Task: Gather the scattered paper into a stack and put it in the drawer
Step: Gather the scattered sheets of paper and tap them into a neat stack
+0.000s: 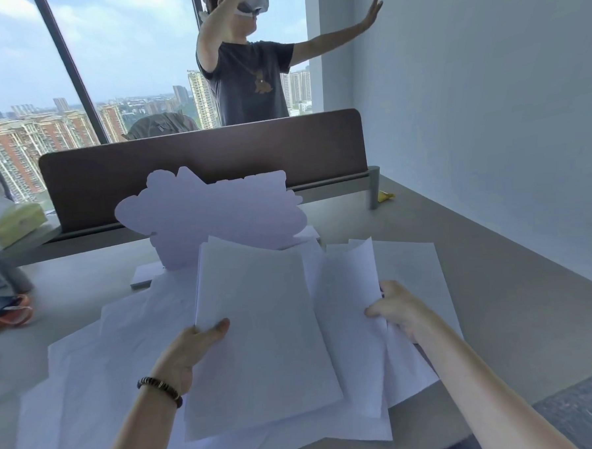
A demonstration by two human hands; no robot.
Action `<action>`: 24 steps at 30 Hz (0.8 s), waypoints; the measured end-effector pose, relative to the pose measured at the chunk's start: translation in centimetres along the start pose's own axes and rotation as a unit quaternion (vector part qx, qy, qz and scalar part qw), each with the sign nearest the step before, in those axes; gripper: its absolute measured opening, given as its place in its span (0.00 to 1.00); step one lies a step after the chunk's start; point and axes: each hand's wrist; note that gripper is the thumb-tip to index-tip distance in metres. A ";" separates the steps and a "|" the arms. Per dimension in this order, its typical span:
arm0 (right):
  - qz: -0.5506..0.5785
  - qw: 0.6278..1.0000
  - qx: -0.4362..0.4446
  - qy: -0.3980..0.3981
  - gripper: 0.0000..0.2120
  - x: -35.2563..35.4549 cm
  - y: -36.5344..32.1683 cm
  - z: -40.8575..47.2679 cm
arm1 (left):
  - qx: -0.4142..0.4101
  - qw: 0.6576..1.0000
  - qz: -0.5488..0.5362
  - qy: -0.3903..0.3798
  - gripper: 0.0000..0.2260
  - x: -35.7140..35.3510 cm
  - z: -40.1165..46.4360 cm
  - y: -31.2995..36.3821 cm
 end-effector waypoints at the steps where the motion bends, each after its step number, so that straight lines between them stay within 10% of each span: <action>1: 0.006 1.000 -0.007 -0.005 0.18 0.1 0.1 0.2 | 0.006 1.000 0.001 0.000 0.09 0.1 0.0 -0.2; 8: 0.025 0.999 0.027 -0.010 0.06 -2.3 0.3 0.3 | 0.018 1.000 -0.004 -0.016 0.13 -0.5 0.3 -0.7; 24: 0.255 0.964 0.074 -0.034 0.13 3.3 -9.0 -3.1 | 0.022 1.000 0.010 0.000 0.14 -0.3 0.3 -0.9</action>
Point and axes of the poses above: each hand's wrist, its own z-axis towards the middle knuckle, its own x-axis out of the back of the hand, y = z × x, and after that the axes turned 10 degrees about x, right-handed
